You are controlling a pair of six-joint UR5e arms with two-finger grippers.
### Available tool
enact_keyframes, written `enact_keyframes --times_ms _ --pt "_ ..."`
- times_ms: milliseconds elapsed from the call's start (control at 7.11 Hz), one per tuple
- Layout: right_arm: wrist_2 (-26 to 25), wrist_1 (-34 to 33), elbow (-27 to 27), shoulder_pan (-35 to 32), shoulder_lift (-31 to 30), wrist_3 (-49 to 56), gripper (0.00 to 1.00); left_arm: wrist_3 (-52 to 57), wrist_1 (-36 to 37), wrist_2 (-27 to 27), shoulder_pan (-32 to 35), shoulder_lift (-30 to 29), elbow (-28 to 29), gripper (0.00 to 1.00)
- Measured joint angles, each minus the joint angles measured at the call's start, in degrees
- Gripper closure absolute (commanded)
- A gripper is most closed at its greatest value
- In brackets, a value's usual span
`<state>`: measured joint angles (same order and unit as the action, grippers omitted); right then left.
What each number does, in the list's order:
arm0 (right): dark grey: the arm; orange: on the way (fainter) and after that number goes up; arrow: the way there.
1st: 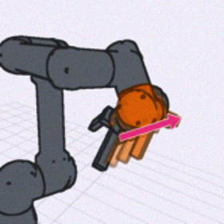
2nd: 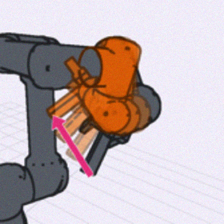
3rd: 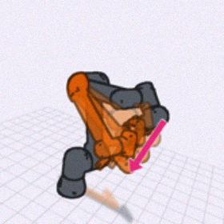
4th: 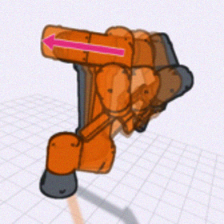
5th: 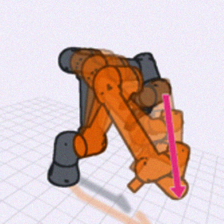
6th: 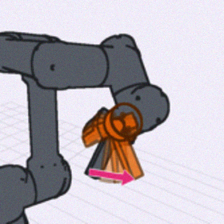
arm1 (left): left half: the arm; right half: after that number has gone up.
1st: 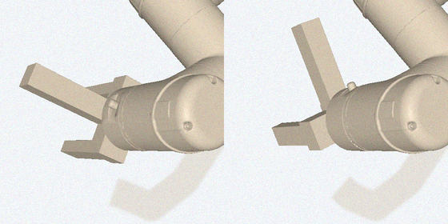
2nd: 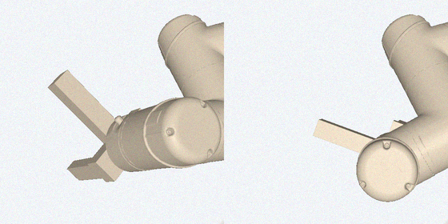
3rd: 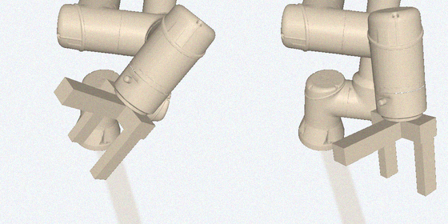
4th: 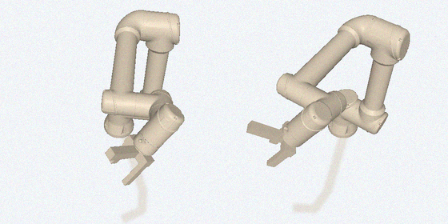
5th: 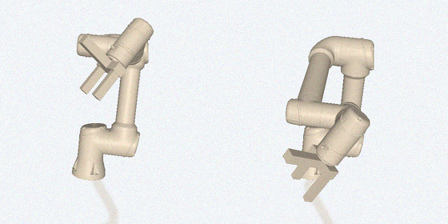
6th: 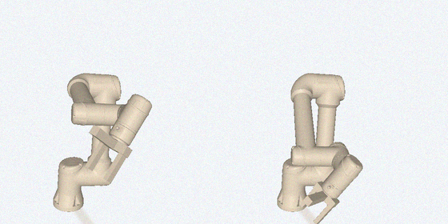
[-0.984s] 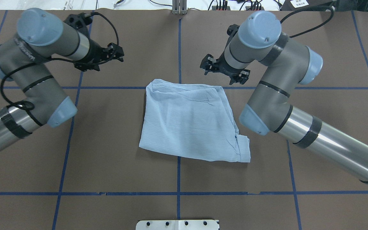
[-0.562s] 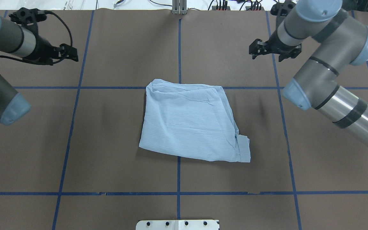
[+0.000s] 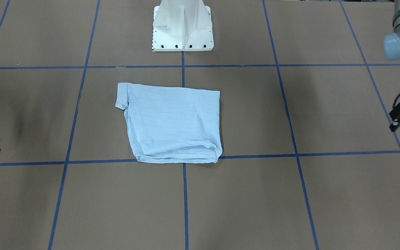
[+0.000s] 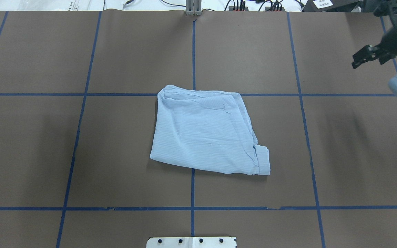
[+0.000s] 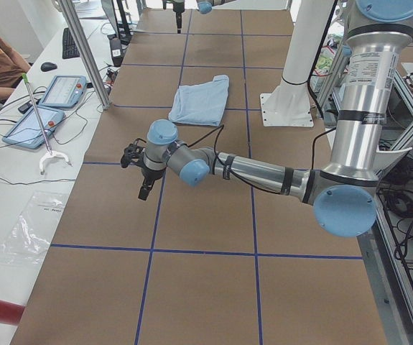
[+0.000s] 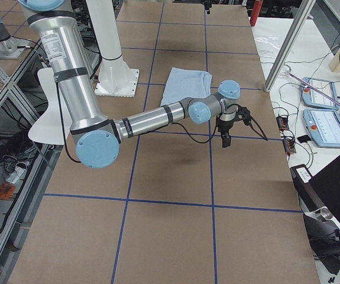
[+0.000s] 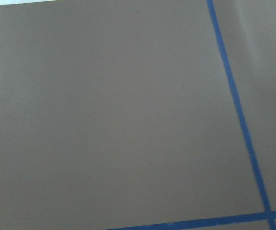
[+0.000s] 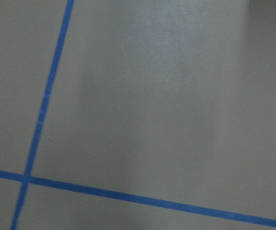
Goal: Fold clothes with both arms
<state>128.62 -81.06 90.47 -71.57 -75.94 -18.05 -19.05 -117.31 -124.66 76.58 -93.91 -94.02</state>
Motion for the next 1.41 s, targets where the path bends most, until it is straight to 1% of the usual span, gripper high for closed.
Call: enact_keyframes --times_ms 281,422,844,984,1265,1406 --pt "3.34 0.02 0.11 -7.16 -6.71 12.09 0.00 11.84 0.54 -1.78 6.76 4.52 0.05 0.00" --pt "4.08 0.37 0.06 -9.08 -8.97 14.48 0.00 13.71 0.38 -1.76 8.12 5.88 -0.01 0.00" --pt "4.20 0.61 -0.40 -10.23 -12.30 15.82 0.00 13.98 0.54 -1.66 8.82 7.05 1.18 0.00" --pt "4.23 0.58 -0.34 -10.68 -13.32 15.50 0.00 13.98 3.08 -1.87 8.85 6.98 1.28 0.00" --pt "4.49 0.25 -0.08 -12.40 -14.27 14.57 0.00 14.09 11.63 -2.25 8.81 6.71 0.35 0.00" --pt "4.59 0.11 -0.06 -12.94 -14.58 13.61 0.00 14.14 14.61 -3.16 8.82 6.80 -0.18 0.00"
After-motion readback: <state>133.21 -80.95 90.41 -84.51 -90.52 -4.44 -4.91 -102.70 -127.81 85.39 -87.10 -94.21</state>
